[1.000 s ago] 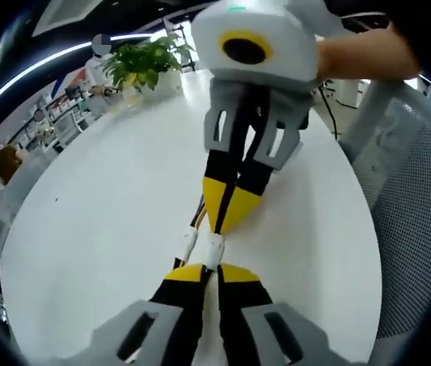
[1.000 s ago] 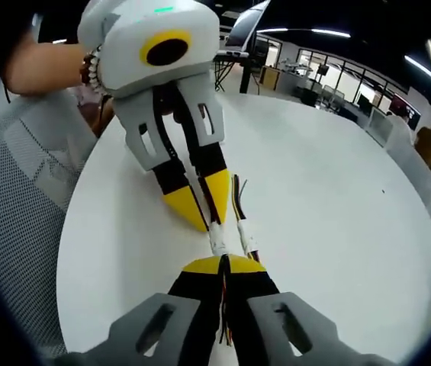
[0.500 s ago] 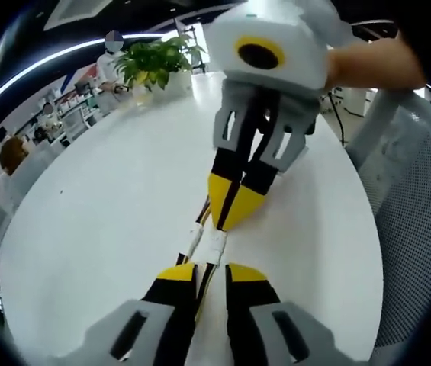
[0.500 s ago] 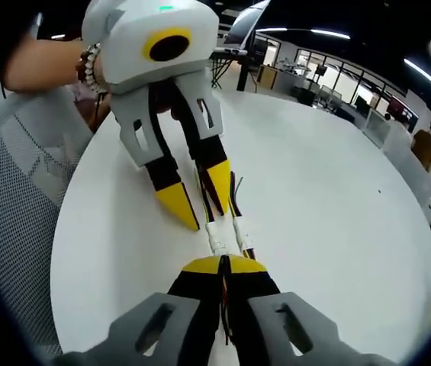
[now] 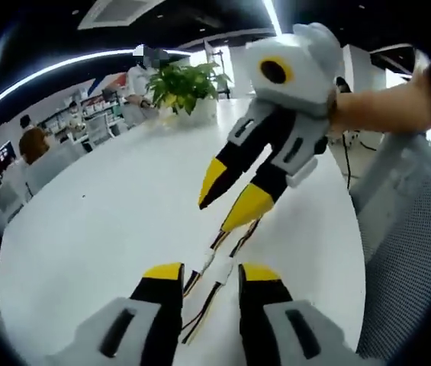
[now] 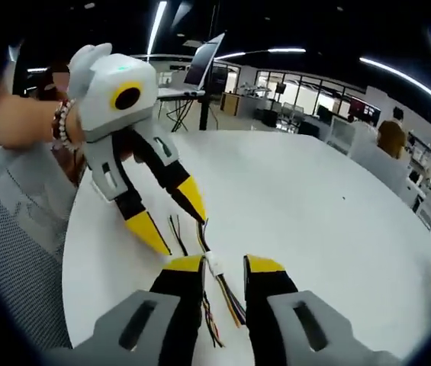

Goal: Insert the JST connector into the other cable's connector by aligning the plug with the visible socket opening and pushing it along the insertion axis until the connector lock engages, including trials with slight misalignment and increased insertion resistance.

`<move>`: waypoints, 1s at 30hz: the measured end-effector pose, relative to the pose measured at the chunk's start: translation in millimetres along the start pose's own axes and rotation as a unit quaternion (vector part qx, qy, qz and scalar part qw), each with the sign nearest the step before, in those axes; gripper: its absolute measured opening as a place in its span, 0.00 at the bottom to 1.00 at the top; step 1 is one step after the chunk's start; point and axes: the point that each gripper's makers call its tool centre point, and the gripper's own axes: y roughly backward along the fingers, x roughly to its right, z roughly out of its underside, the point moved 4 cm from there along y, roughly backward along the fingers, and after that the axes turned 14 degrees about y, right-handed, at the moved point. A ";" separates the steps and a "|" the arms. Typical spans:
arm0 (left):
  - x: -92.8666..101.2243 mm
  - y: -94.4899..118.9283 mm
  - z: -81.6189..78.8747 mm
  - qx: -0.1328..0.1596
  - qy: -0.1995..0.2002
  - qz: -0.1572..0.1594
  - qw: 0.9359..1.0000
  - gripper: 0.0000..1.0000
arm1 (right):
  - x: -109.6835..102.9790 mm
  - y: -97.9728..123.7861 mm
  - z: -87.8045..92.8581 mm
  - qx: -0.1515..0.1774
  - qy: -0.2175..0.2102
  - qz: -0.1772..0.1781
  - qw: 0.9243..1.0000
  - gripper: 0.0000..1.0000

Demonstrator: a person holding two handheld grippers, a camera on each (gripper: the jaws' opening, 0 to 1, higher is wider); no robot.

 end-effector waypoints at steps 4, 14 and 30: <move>-2.7 15.0 -7.3 0.047 0.055 -0.017 0.997 0.33 | 2.3 4.5 0.4 -0.004 -0.008 0.010 1.000 0.21; -7.4 54.9 -16.9 0.110 0.107 -0.086 0.984 0.44 | 0.1 27.1 -8.4 0.012 -0.031 0.030 0.999 0.27; 19.7 133.6 5.5 0.122 0.161 -0.151 0.968 0.66 | -15.1 84.4 -7.1 0.000 -0.042 0.105 0.994 0.42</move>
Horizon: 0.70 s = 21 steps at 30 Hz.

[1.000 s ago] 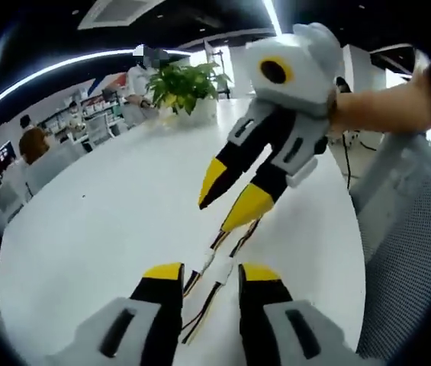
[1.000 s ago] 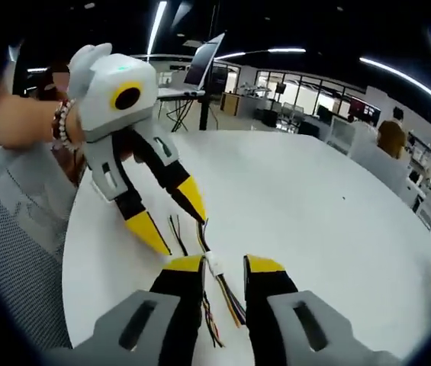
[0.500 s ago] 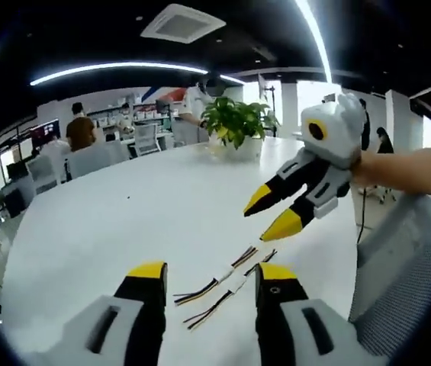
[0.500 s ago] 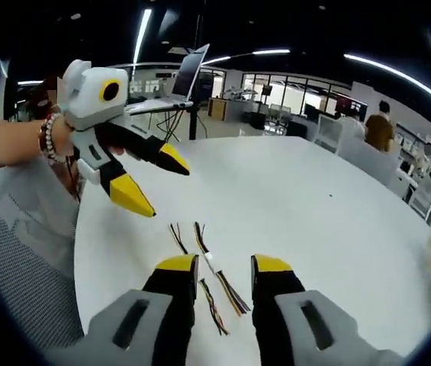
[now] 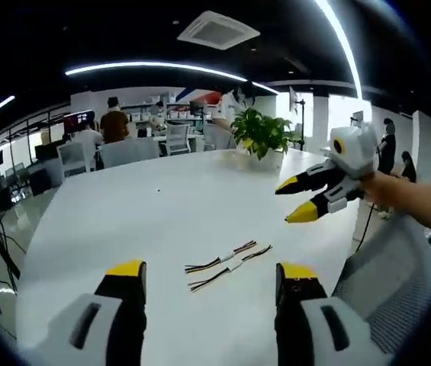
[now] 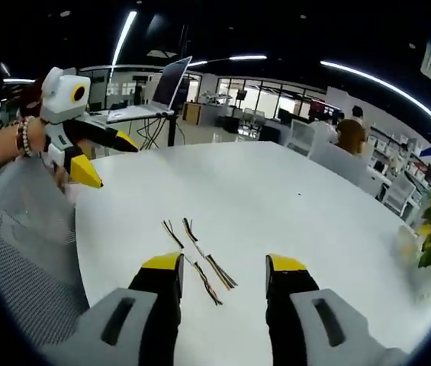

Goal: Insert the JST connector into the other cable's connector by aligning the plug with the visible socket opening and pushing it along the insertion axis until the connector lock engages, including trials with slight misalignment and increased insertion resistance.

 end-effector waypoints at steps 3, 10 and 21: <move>-6.6 15.9 2.5 -0.006 -0.016 -0.028 0.999 0.66 | -6.4 8.0 2.2 -0.004 0.017 0.002 1.000 0.39; -8.5 52.2 1.8 0.003 -0.021 -0.058 0.998 0.71 | -14.3 33.9 5.8 -0.007 0.014 0.006 1.000 0.44; -4.4 90.3 20.5 0.049 0.057 -0.101 0.992 0.93 | -24.1 82.5 28.9 -0.031 0.001 0.043 0.999 0.61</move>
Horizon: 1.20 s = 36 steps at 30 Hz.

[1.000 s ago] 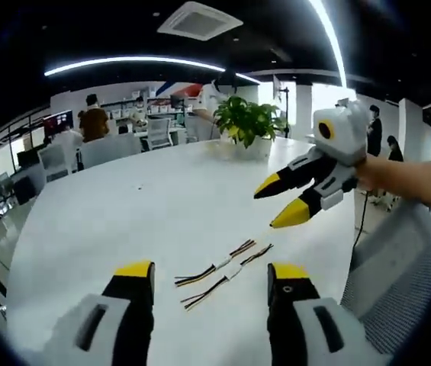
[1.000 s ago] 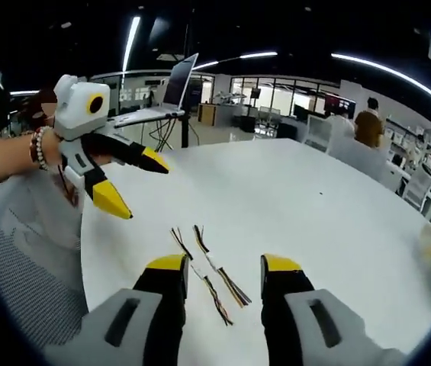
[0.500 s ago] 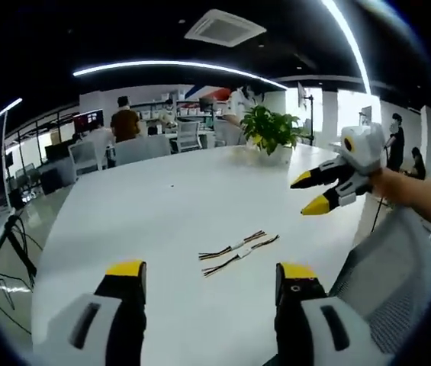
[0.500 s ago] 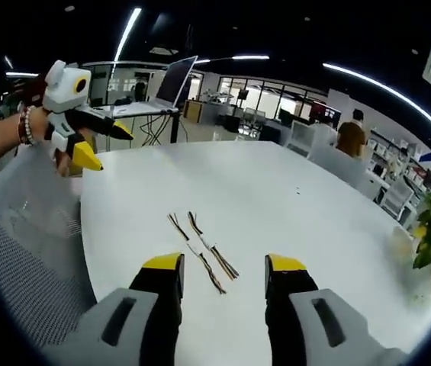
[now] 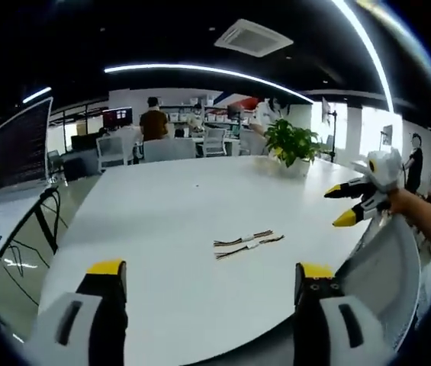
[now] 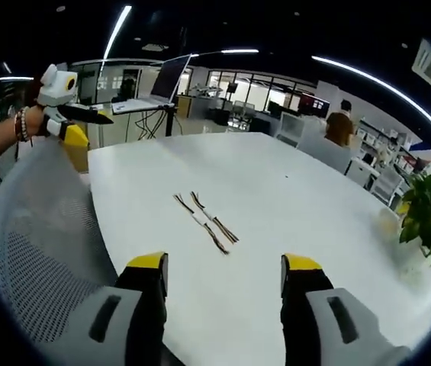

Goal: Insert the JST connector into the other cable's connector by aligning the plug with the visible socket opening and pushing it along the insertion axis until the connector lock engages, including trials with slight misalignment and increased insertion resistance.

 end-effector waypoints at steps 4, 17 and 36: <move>1.5 1.9 9.6 -0.008 0.027 -0.010 1.000 0.94 | -2.6 11.2 5.0 0.001 -0.026 -0.005 1.000 0.68; -4.7 -0.1 24.5 0.005 0.000 -0.071 0.997 0.99 | -21.4 11.5 39.0 -0.026 -0.133 0.007 0.991 0.79; -18.3 -17.1 26.6 0.019 0.033 -0.093 0.995 0.86 | -26.6 4.3 48.3 -0.003 -0.280 -0.021 0.960 0.79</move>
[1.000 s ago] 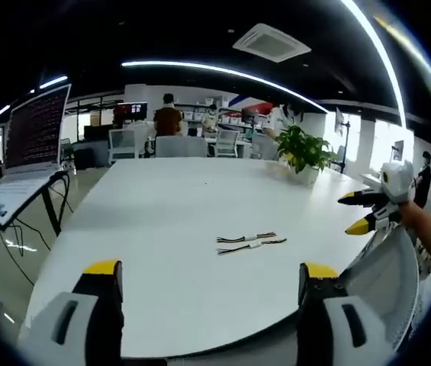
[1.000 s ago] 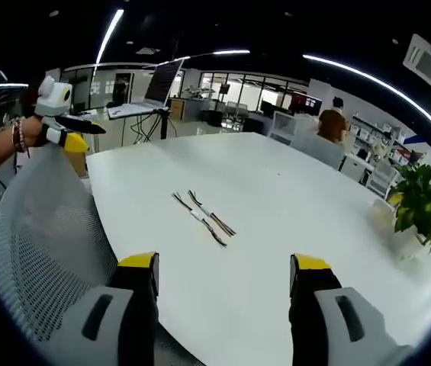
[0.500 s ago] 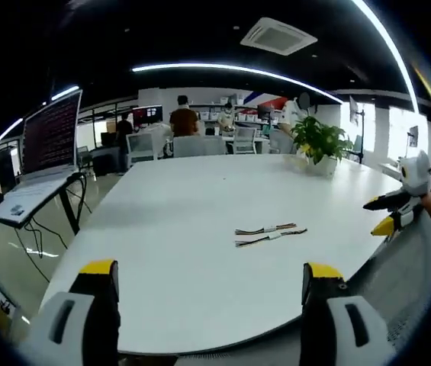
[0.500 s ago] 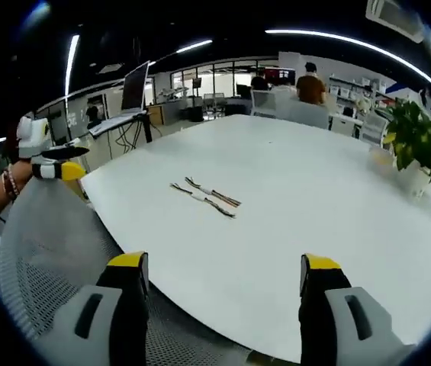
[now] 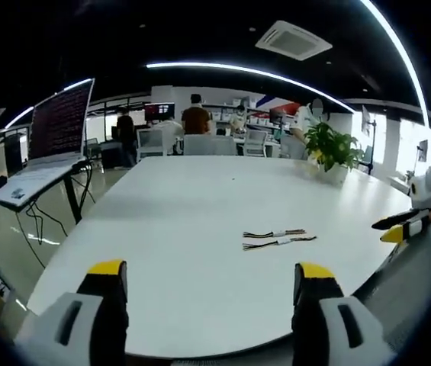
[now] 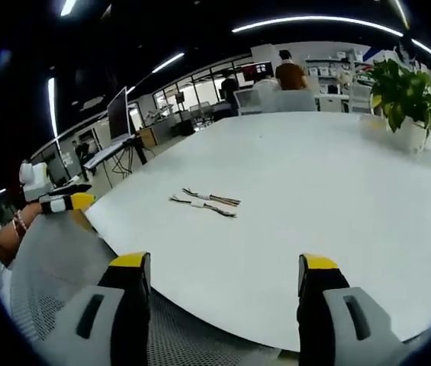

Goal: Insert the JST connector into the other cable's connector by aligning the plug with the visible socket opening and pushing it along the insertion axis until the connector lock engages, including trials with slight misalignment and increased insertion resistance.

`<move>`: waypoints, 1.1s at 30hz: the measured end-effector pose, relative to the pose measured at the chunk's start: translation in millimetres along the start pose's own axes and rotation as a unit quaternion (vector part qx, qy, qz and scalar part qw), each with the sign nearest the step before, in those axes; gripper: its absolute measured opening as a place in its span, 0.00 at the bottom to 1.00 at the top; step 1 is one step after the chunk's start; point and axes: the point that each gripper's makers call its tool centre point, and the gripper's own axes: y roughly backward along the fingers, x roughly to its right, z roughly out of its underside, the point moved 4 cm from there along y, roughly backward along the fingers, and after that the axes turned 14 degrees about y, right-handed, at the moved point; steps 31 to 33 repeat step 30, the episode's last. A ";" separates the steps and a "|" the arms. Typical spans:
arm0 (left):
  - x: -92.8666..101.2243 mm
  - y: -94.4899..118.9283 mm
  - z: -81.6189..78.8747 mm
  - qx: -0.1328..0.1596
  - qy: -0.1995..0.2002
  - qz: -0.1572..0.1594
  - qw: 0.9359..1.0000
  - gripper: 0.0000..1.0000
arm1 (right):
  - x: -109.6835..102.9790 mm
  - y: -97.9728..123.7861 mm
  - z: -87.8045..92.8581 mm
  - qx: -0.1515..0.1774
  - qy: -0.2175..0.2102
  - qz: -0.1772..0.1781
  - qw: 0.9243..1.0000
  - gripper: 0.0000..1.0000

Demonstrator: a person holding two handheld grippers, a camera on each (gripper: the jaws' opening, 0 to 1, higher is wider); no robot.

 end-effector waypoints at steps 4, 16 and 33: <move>-0.8 -0.9 -0.1 0.001 -0.001 -0.002 1.000 0.86 | -0.6 -1.3 1.5 -0.001 -0.012 -0.004 1.000 0.82; -4.0 -4.0 1.1 0.001 -0.009 -0.004 1.000 0.82 | -4.0 -3.9 7.3 -0.020 -0.014 -0.022 0.999 0.86; -7.9 -6.0 2.6 0.001 -0.013 -0.009 1.000 0.77 | -15.5 -8.2 12.9 -0.044 -0.009 -0.067 0.997 0.90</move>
